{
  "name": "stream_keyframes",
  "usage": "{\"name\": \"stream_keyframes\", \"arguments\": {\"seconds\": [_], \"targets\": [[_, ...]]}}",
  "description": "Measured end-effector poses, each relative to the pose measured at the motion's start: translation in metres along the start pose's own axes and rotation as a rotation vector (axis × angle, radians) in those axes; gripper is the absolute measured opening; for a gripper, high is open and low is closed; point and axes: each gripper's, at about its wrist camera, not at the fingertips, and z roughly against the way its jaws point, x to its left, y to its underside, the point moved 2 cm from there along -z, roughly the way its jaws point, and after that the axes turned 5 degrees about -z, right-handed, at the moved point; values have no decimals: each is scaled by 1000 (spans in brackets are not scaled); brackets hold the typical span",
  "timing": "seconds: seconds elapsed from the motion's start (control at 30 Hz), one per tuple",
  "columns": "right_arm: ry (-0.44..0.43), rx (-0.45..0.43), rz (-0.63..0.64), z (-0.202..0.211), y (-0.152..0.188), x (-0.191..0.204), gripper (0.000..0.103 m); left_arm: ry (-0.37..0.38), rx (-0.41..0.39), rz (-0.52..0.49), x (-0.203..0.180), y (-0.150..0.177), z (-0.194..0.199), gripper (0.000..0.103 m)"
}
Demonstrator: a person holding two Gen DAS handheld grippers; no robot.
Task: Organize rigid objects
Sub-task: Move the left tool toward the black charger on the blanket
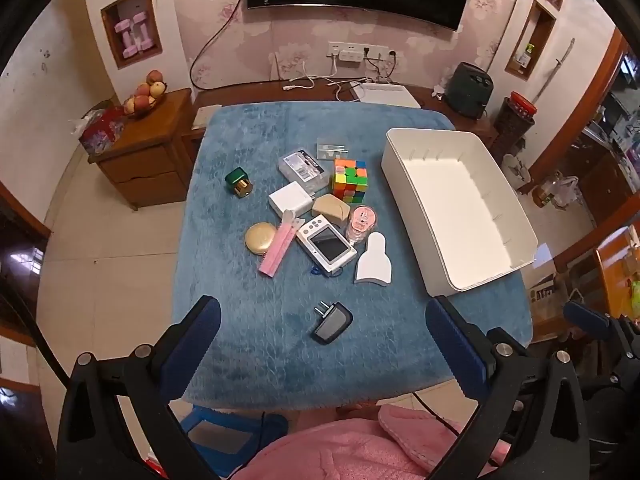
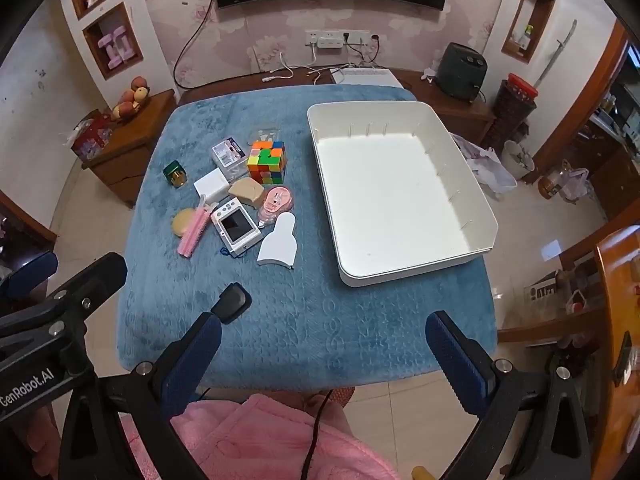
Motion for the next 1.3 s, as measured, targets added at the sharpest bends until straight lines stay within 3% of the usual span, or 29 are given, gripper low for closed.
{"name": "stream_keyframes", "arguments": {"seconds": [0.23, 0.6, 0.8, 1.03, 1.3], "targets": [[16, 30, -23, -4, 4, 10, 103, 110, 46, 31, 19, -4, -15, 102], [7, 101, -193, -17, 17, -17, 94, 161, 231, 58, 30, 10, -54, 100], [-3, 118, -189, -23, 13, -26, 94, 172, 306, 107, 30, 17, -72, 100], [-39, 119, -130, -34, -13, -47, 90, 170, 377, 265, 31, 17, -90, 99], [-90, 91, -70, -43, -52, -85, 85, 127, 395, 430, 21, 9, -104, 99]]}}
